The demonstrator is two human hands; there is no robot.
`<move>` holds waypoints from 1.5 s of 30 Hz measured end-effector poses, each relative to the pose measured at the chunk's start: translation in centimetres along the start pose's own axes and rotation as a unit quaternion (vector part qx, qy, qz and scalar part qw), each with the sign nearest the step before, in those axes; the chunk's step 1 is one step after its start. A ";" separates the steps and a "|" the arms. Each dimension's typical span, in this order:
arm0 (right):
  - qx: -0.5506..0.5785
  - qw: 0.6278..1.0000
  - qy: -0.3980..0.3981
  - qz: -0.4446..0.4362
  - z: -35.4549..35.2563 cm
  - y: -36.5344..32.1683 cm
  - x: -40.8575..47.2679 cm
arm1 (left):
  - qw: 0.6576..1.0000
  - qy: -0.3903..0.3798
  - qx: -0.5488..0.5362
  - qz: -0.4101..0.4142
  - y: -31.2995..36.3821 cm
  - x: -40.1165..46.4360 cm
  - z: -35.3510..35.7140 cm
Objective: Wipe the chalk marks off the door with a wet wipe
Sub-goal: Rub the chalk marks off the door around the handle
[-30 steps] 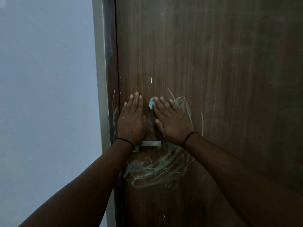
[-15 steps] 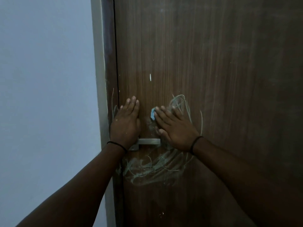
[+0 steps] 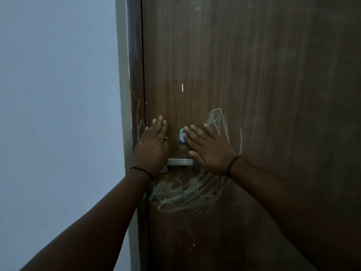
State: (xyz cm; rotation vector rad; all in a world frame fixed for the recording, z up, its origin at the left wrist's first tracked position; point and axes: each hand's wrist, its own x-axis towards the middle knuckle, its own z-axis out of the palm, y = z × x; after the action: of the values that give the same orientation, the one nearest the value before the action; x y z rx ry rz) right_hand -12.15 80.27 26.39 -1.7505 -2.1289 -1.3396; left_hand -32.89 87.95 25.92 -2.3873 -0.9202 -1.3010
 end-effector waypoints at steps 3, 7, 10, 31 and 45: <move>0.000 0.997 0.030 0.066 -1.2 1.3 1.1 | 1.000 0.002 0.004 -0.002 -0.1 0.0 0.1; 0.030 0.997 0.046 0.059 -1.5 -1.6 4.5 | 1.000 0.008 -0.021 -0.007 0.1 0.0 0.3; 0.017 0.999 0.008 -0.031 -0.3 -2.5 3.8 | 0.999 0.006 -0.036 0.000 -0.1 -0.1 0.2; 0.011 0.997 0.020 0.079 -0.2 4.0 -1.3 | 1.000 0.026 0.016 -0.008 0.9 0.1 0.6; 0.067 0.974 0.049 0.212 -0.1 4.2 -2.0 | 0.999 0.011 0.043 0.022 3.7 2.5 1.8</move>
State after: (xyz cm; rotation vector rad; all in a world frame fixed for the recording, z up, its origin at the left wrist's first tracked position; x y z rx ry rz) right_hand -8.03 78.57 27.71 -1.8952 -1.6261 -1.1137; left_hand -28.31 87.05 27.15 -2.3102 -0.8925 -1.2440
